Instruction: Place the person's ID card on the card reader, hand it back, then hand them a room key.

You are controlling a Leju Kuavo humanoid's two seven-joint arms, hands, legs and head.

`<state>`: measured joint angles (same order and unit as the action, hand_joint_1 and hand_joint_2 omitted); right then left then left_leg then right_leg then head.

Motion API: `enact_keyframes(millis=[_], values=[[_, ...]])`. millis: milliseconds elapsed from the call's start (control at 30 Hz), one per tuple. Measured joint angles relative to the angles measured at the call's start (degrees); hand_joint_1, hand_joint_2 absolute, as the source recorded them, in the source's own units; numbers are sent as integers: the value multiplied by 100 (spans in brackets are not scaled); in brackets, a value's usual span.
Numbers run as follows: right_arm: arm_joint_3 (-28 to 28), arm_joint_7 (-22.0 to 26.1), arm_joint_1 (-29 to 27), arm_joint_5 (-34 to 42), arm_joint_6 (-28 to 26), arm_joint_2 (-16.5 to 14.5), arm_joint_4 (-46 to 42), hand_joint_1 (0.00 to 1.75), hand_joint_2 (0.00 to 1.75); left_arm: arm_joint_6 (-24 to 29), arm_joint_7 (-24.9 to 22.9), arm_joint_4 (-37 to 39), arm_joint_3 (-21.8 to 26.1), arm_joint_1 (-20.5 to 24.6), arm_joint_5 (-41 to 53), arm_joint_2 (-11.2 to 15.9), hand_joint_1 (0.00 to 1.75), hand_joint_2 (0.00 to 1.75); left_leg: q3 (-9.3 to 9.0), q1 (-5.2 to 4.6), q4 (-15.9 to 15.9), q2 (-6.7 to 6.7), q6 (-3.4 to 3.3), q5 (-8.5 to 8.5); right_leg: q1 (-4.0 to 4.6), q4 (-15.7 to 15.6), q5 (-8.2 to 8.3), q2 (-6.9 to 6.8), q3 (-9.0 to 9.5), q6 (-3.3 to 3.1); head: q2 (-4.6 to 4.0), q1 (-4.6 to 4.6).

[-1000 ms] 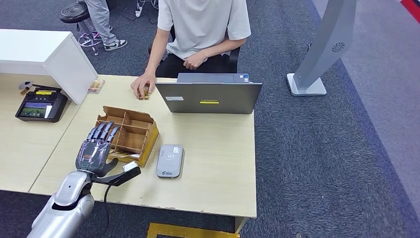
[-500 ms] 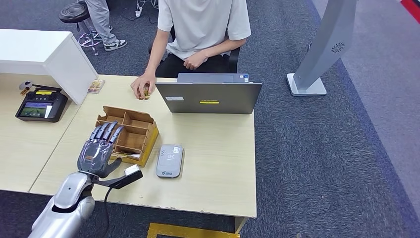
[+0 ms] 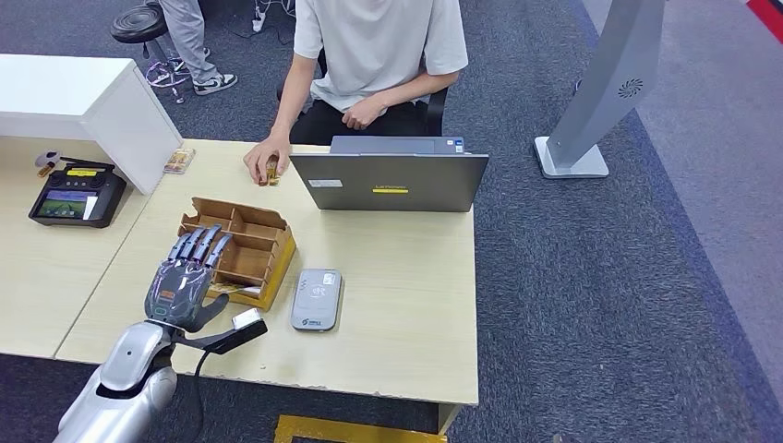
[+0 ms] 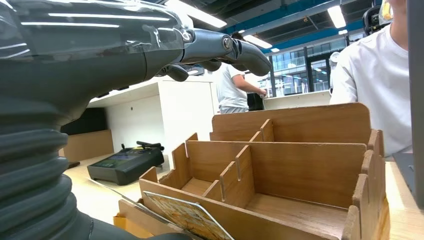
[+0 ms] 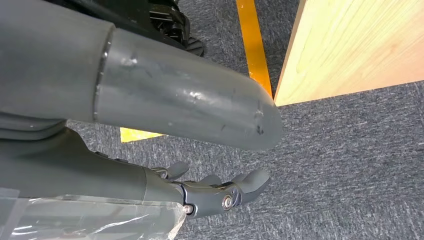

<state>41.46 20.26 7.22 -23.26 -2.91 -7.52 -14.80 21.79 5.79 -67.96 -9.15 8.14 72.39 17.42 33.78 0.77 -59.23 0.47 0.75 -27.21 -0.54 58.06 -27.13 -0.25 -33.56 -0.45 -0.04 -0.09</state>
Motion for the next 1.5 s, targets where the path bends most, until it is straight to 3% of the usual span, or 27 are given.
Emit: enact_keyframes(millis=[667,1267,1400,1500], values=[[-1,-18,0,24,2,0,0,0,0,-616,-133,1,-145,18,-114,46,0,175,0,0,0,0,0,0,0,0,0,0,0,0,0,0],[-1,-20,1,24,0,0,0,0,0,-697,-133,1,-202,23,-169,95,0,175,0,0,0,0,0,0,0,0,0,0,0,0,0,0],[-2,-22,1,24,2,0,0,0,0,-685,-114,1,-206,21,-221,101,175,175,0,0,0,0,0,0,0,0,0,0,0,0,0,0],[0,-24,1,22,2,0,0,0,0,-676,-56,1,-207,10,-324,126,175,175,0,0,0,0,0,0,0,0,0,0,0,0,0,-1]])
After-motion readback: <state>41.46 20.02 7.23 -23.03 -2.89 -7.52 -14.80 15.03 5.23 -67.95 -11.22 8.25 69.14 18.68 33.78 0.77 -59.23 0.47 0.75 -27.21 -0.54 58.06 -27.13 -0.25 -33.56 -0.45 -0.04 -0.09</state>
